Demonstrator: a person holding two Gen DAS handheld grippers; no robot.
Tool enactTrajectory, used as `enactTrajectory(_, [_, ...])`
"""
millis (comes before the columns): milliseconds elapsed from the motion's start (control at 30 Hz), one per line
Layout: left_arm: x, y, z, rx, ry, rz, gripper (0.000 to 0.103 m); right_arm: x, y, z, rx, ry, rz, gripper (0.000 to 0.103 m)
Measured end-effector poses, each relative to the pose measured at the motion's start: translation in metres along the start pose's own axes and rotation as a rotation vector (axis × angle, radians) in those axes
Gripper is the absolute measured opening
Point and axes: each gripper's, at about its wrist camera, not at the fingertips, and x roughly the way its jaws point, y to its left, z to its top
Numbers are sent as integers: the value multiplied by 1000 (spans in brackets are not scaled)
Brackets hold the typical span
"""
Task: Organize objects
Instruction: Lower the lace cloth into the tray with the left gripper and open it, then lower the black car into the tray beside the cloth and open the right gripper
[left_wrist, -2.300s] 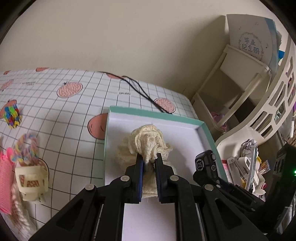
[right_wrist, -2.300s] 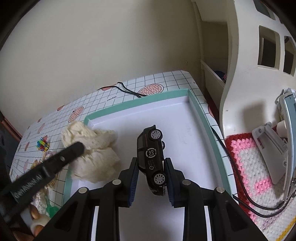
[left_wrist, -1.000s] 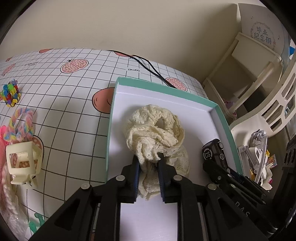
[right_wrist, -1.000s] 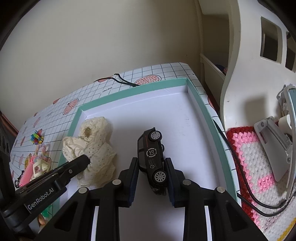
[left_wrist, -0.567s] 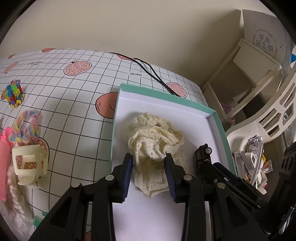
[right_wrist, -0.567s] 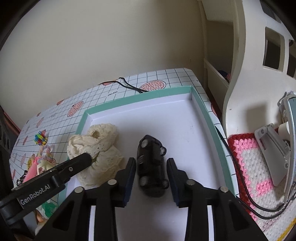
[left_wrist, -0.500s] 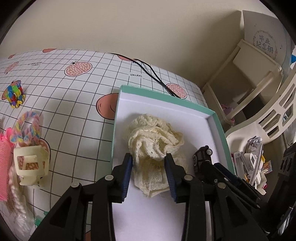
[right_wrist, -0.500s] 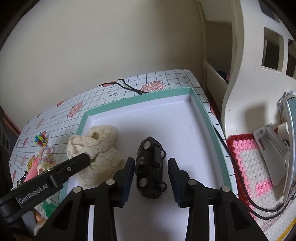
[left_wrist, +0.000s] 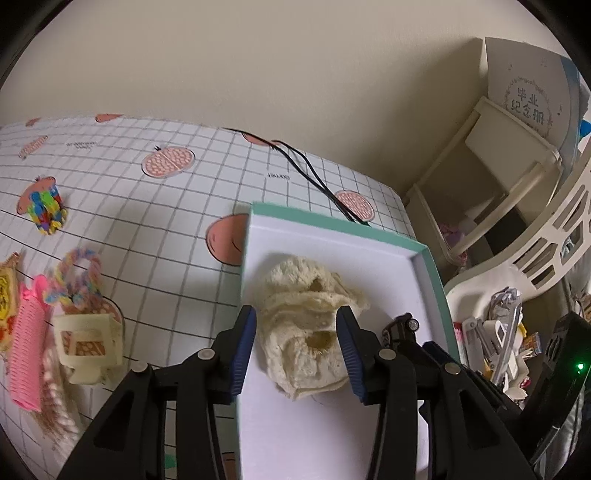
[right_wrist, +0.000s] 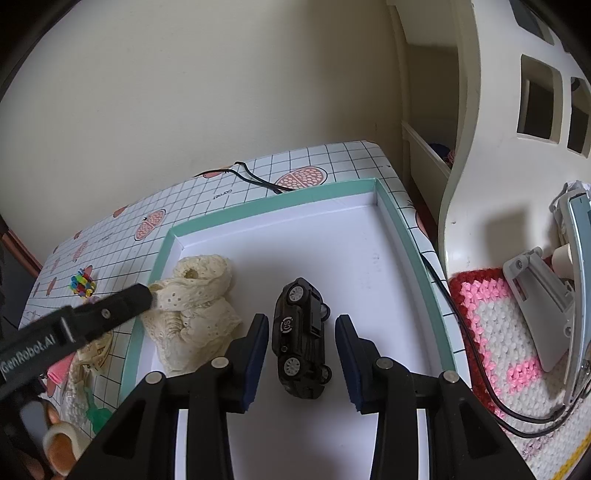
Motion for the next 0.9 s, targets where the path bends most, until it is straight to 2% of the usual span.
enactTrajectory(67, [-1,0,1,9,-10,19,55,0,0,0,-1,0,-1,41])
enactTrajectory(267, [0,4,0,17,-2,48,56,1,1,1,-3,2,-3,41])
enactTrajectory(400, [2,5,-1,25,-2,74,57,1,1,1,-4,4,-7,53])
enactTrajectory(500, [2,7,0,15,-8,84,70,1,0,1,0,3,-8,60])
enactTrajectory(600, [2,10,0,9,-9,93,71,2,0,1,1,6,-14,63])
enactTrajectory(700, [2,12,0,6,-10,111,82,2,0,1,2,9,-19,66])
enactTrajectory(833, [3,16,0,0,-13,135,83,2,0,0,2,8,-24,71])
enactTrajectory(900, [4,17,0,-3,-12,146,90,2,1,0,0,7,-33,75])
